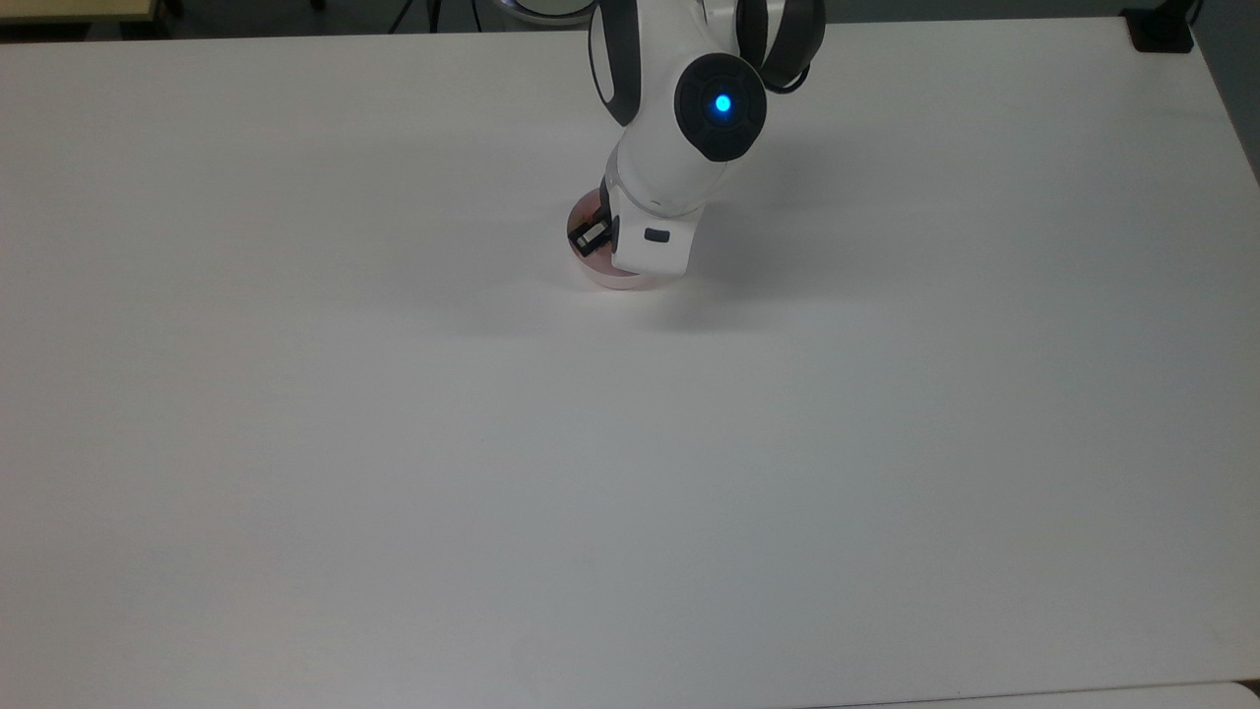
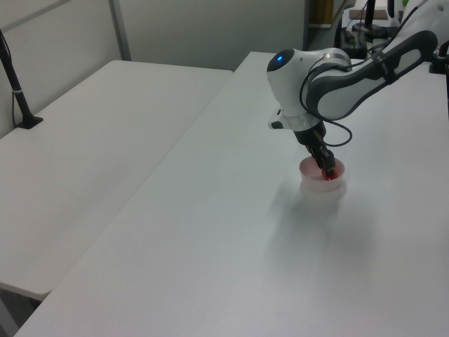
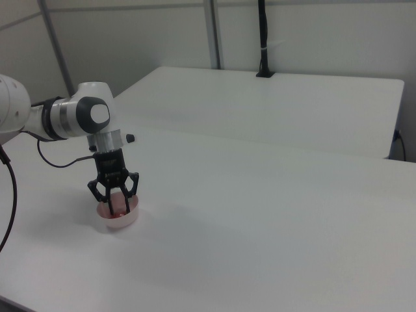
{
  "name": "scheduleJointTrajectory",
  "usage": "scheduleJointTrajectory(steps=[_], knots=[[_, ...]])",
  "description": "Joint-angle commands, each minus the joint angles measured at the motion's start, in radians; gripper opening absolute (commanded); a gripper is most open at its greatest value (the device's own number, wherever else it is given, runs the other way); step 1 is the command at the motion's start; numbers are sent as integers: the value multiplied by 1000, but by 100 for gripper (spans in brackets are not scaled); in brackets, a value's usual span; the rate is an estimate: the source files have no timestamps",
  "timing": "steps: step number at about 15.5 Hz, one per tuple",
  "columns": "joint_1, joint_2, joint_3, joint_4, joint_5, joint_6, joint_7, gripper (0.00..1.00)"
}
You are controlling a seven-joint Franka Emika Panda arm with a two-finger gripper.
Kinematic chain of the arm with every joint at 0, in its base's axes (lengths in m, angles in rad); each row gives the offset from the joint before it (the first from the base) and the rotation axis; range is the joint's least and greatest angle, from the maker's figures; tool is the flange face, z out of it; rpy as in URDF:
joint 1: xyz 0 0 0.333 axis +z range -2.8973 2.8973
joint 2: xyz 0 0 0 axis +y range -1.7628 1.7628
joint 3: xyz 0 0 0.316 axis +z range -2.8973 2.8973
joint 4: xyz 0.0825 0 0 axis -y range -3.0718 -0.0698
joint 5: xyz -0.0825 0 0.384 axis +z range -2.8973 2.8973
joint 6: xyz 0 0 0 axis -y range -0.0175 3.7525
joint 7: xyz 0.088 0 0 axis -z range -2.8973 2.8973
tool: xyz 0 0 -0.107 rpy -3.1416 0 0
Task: Pick up strawberry from bowl
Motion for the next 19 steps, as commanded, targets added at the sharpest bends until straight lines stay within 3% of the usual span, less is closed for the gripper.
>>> scheduleJointTrajectory(steps=[1,5,6,7,8,12,15,19], knots=[[10,-33,-6,-13,-2,-36,-1,38],[7,-34,-6,9,0,-38,12,33],[7,-34,-6,9,0,-38,10,46],[7,-34,-6,7,-2,-38,9,83],[4,-34,-6,7,-5,-42,-8,92],[4,-36,-9,3,-25,-55,-142,91],[5,-33,-8,-2,-62,-51,-153,80],[5,-33,-8,-22,-75,-36,-154,78]])
